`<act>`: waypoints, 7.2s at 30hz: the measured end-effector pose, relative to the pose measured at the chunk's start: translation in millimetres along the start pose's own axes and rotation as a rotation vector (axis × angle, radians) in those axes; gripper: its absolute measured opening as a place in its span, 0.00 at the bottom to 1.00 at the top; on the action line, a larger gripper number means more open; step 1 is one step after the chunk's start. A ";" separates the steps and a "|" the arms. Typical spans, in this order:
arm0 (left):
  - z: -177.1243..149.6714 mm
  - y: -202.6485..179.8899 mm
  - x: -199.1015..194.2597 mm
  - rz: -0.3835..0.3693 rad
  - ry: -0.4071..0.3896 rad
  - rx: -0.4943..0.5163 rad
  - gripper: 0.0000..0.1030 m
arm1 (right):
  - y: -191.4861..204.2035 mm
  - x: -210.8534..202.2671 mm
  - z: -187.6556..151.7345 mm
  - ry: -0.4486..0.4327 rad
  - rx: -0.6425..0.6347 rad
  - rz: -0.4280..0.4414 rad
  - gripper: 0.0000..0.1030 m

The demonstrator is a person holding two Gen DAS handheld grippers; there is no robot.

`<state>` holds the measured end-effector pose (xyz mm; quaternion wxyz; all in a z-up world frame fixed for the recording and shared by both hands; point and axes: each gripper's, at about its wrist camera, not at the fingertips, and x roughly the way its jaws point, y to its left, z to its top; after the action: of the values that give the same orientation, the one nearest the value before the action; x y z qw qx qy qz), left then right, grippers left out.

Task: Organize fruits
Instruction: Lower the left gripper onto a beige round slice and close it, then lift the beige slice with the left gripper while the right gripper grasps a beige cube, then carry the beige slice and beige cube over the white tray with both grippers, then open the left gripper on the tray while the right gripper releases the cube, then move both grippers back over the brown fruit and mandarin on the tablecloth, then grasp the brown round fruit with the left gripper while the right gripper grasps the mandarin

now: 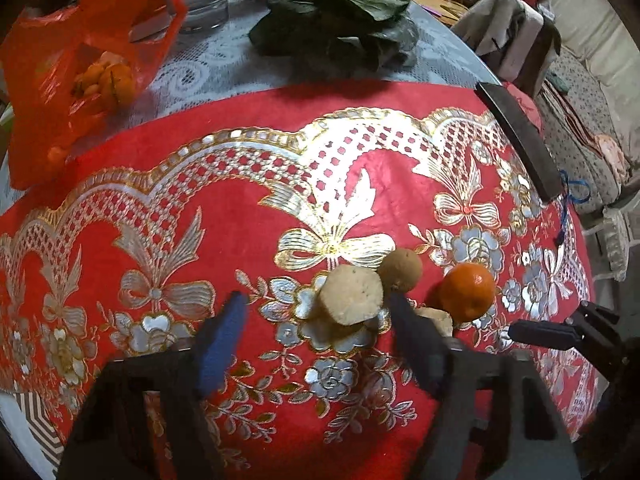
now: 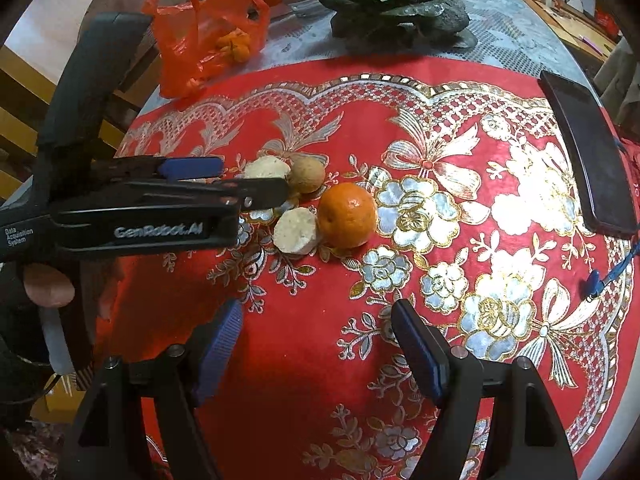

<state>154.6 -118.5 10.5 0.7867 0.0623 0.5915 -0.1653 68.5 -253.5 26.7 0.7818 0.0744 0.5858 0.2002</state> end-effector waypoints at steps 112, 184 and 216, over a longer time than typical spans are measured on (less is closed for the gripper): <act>-275.9 247.8 -180.0 0.263 -0.162 -0.680 0.30 | 357.5 77.2 15.6 0.040 -0.735 0.182 0.30; -95.8 51.9 -111.6 0.112 -0.133 -0.279 0.78 | 41.2 -21.8 17.1 -0.089 -0.120 -0.086 0.70; -6.3 -2.1 -39.7 -0.004 -0.059 -0.125 0.78 | -32.3 -10.3 35.6 -0.083 -0.077 -0.069 0.35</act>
<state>138.4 -111.2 46.6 0.8058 0.0069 0.5774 -0.1314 107.1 -282.8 35.2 0.8142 0.0322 0.5469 0.1922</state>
